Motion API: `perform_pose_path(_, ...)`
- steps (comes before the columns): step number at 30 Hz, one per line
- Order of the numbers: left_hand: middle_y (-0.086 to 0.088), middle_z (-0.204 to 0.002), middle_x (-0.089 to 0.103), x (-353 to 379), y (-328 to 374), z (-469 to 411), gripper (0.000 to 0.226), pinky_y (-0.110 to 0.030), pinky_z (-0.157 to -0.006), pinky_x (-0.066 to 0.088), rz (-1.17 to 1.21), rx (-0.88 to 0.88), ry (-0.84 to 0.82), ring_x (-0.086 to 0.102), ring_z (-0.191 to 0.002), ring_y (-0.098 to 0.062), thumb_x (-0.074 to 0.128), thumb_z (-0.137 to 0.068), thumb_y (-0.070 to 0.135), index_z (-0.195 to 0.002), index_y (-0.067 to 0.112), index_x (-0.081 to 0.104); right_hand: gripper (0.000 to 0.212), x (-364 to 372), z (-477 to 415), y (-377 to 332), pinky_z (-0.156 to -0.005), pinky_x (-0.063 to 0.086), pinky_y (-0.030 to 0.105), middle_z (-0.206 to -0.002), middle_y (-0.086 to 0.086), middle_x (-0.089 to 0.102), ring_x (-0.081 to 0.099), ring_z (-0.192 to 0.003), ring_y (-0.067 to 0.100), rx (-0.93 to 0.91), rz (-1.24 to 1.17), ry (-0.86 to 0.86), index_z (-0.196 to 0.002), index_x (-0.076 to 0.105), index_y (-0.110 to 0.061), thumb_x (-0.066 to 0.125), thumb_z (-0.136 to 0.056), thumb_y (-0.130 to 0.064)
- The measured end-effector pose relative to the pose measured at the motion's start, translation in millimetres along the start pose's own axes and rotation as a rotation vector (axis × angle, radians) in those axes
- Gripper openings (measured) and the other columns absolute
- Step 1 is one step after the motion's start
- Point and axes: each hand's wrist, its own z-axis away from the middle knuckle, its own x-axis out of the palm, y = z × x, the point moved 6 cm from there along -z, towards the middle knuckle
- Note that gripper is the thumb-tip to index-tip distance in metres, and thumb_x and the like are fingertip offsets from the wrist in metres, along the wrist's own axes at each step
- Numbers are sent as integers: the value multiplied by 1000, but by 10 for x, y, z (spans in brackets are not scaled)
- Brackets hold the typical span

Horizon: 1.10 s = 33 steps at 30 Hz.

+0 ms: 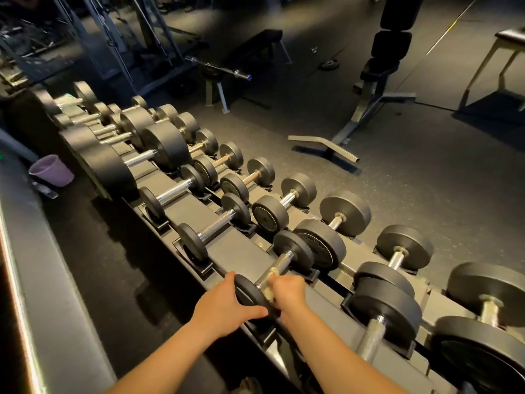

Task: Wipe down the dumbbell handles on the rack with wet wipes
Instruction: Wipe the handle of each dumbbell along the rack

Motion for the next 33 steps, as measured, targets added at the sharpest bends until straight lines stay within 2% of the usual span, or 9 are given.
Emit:
perform_pose_path(5,17,-101,61,-12,-13,-79,97,-27,-82,57,-101,61,-27,61,-90,-3,69,-49,92,-123,32,49,28,-104,80,-18,-55,52,32,-67,13,68,64,-58,25,-42,63,-82,-71,67,-5,58,-97,-11)
perform_pose_path(12,6,-85,69,-382,115,-394,100,-32,-73,57,-445,162,-12,66,-78,-12,30,-60,109,-93,22,68,33,-354,44,-224,-52,51,38,-67,24,69,60,-49,28,-47,-102,99,-91,67,4,36,-102,-4)
perform_pose_path(15,6,-89,69,-443,331,-626,78,-31,-75,53,-273,292,58,65,-84,-12,46,-82,88,-121,24,67,21,-303,173,-452,-58,57,41,-76,18,74,69,-61,29,-189,-44,112,-102,64,-6,45,-105,-15)
perform_pose_path(17,4,-79,66,-274,489,-759,56,-28,-70,52,44,360,-112,63,-73,-8,61,-90,68,-129,29,63,15,-198,256,-582,-65,63,42,-92,21,74,73,-75,30,-201,-39,56,-110,60,-8,48,-105,-15)
perform_pose_path(20,2,-84,71,-38,598,-931,20,-29,-72,56,412,338,-358,68,-73,-9,70,-94,35,-109,22,72,20,-129,380,-664,-81,62,52,-94,23,74,71,-79,33,-61,-206,-63,-104,67,1,47,-99,-4)
perform_pose_path(22,-3,-77,69,6,597,-1054,6,-31,-70,56,435,338,-355,65,-70,-13,68,-93,16,-91,14,73,25,-173,409,-682,-73,62,48,-85,22,73,69,-71,32,-54,-219,-153,-99,69,6,46,-93,0)
perform_pose_path(27,0,-68,69,119,513,-1513,14,-40,-70,60,492,164,-194,67,-69,-19,66,-85,15,-73,19,71,23,-618,286,-801,-61,53,36,-82,18,69,64,-69,26,-201,49,168,-101,65,-1,42,-99,2)
perform_pose_path(30,-1,-69,68,267,583,-1609,20,-36,-69,57,441,146,-196,66,-72,-20,69,-88,19,-68,17,72,22,-780,192,-904,-79,60,38,-93,4,74,68,-81,16,-372,306,394,-108,67,-19,50,-99,-8)
perform_pose_path(33,2,-60,60,441,609,-1680,30,-32,-62,49,397,118,-256,63,-66,-21,66,-89,21,-59,19,64,36,-609,70,-902,-101,53,37,-125,-6,67,64,-113,13,-412,601,389,-138,57,-28,53,-102,-23)
